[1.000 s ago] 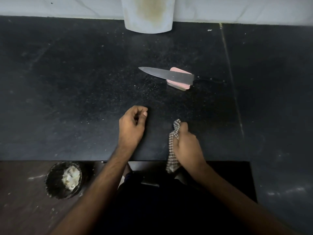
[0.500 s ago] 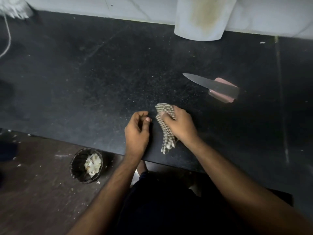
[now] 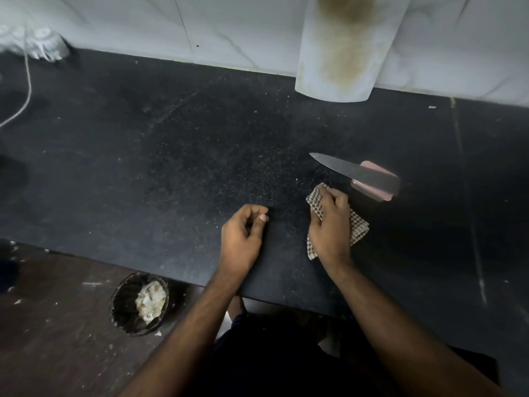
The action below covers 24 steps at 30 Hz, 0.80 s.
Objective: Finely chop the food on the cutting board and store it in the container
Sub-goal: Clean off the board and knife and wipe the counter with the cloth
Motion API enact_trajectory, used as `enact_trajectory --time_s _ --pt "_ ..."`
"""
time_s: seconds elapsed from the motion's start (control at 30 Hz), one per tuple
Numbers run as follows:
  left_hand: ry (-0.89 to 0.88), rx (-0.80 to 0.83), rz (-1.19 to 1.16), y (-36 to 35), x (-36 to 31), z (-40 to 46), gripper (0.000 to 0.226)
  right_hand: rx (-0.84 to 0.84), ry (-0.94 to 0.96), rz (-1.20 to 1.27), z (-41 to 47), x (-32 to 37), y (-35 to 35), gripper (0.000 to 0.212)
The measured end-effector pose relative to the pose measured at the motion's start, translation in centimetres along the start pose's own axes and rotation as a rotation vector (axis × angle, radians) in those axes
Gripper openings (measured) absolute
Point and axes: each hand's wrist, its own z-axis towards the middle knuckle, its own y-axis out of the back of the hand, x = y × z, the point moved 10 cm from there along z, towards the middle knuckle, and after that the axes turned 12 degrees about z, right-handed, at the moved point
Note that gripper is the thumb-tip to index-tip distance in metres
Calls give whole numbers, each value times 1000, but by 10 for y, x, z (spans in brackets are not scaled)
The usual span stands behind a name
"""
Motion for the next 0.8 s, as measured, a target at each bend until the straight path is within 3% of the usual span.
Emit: enact_trajectory --time_s 0.23,0.33,0.5,0.8 --pt "40 -40 25 24 22 -1 13 36 -24 60 44 21 -44 55" --pt "69 -138 52 47 35 -5 11 61 24 51 50 32 -58 54" --pt "216 -296 34 85 76 -24 15 270 177 96 36 70 -106 53" --pt "338 -641 -27 149 103 -89 36 652 459 183 -67 156 -194 60"
